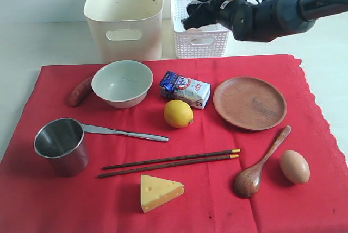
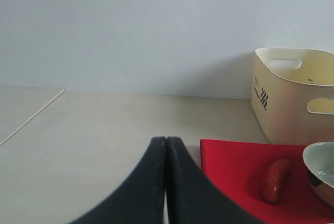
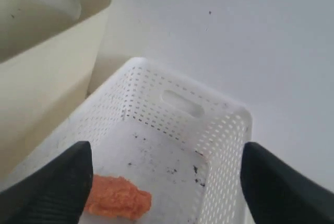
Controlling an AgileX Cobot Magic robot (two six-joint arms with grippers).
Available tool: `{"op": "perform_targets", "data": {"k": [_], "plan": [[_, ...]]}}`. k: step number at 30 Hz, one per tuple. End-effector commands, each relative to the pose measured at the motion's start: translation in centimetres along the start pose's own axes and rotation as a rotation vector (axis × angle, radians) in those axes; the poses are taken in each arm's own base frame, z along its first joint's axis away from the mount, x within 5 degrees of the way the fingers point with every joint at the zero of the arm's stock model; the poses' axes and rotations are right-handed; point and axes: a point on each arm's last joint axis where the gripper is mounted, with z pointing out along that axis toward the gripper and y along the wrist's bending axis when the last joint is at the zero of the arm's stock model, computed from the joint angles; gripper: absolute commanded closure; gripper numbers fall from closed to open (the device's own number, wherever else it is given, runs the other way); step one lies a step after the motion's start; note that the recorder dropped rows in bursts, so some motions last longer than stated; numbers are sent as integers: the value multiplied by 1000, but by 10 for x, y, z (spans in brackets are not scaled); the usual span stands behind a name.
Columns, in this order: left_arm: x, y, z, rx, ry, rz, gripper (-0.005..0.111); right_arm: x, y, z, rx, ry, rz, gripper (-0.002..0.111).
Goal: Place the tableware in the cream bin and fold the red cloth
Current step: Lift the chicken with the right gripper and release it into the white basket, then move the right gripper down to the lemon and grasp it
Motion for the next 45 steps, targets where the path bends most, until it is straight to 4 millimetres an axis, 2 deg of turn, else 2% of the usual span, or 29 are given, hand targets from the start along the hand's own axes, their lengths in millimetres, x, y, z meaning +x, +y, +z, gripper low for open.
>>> {"op": "perform_targets", "data": {"k": [1, 5, 8, 11, 14, 20, 24, 27, 30, 33, 45], "plan": [[0, 0, 0, -2, -5, 10, 106, -44, -10, -31, -75, 49, 30, 33], [0, 0, 0, -2, -5, 10, 106, -78, -16, -69, -180, 126, 27, 34], [0, 0, 0, -2, -5, 10, 106, -94, -18, -97, -259, 198, 20, 36], [0, 0, 0, -2, -5, 10, 106, -103, -18, -122, -349, 276, -39, 41], [0, 0, 0, -2, -5, 10, 106, -104, -17, -137, -407, 342, -54, 50], [0, 0, 0, -2, -5, 10, 106, -87, -7, -140, -501, 401, -58, 68], [0, 0, 0, -2, -5, 10, 106, -74, 13, -146, -623, 397, -88, 87], [0, 0, 0, -2, -5, 10, 106, -69, 26, -148, -651, 407, -85, 100], [0, 0, 0, -2, -5, 10, 106, -64, 36, -151, -675, 422, -100, 108], [0, 0, 0, -2, -5, 10, 106, -62, 42, -152, -678, 419, -108, 108], [0, 0, 0, -2, -5, 10, 106, -64, 41, -150, -647, 394, -90, 108]]}}
